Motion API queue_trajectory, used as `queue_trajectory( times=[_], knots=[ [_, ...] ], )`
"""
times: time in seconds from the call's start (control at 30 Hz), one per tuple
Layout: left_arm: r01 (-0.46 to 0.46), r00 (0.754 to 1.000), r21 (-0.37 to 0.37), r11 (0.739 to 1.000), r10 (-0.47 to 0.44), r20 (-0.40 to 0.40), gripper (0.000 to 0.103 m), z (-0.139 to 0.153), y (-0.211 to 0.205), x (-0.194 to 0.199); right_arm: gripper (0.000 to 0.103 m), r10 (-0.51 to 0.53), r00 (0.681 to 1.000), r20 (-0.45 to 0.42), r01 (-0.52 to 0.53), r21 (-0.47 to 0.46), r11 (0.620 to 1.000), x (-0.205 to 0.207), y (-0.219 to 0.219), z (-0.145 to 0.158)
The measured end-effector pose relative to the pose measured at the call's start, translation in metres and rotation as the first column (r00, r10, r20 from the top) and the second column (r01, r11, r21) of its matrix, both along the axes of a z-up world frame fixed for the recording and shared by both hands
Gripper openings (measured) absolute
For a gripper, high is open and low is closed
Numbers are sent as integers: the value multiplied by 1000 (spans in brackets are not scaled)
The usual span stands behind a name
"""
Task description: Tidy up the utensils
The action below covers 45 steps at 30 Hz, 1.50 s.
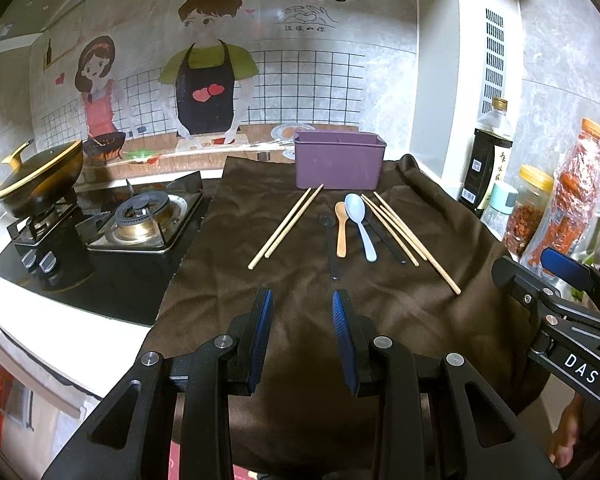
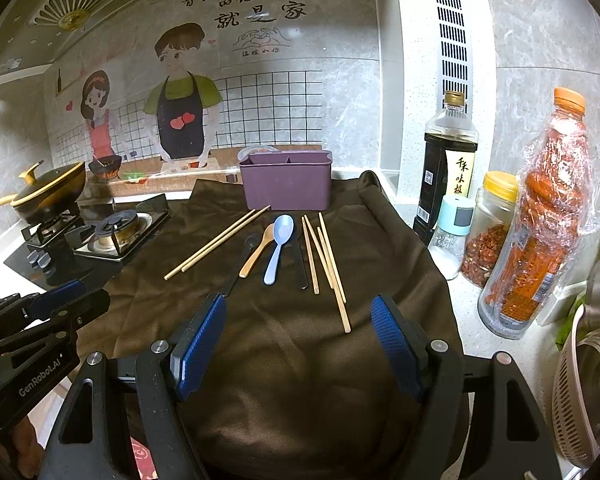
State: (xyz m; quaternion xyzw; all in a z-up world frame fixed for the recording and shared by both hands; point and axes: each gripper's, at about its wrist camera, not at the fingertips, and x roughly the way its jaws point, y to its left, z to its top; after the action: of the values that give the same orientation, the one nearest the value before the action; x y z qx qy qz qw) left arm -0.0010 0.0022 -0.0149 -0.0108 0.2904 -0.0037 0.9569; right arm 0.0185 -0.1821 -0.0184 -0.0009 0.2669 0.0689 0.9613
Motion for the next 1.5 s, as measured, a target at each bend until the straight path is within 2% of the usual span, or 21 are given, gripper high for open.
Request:
queue_trajectory(
  times=[0.27, 0.3, 1.5],
  knots=[
    [3, 1000, -2, 1000, -3, -5, 32, -14, 2, -7, 73, 5, 1000, -3, -5, 3, 1000, 0, -1, 0],
    [1, 1000, -1, 1000, -1, -4, 32, -3, -2, -1, 73, 4, 1000, -4, -4, 2, 1000, 0, -1, 0],
    [22, 999, -8, 1000, -22, -23, 32, 0, -8, 5, 73, 3, 1000, 1, -3, -2, 1000, 1, -3, -1]
  ],
)
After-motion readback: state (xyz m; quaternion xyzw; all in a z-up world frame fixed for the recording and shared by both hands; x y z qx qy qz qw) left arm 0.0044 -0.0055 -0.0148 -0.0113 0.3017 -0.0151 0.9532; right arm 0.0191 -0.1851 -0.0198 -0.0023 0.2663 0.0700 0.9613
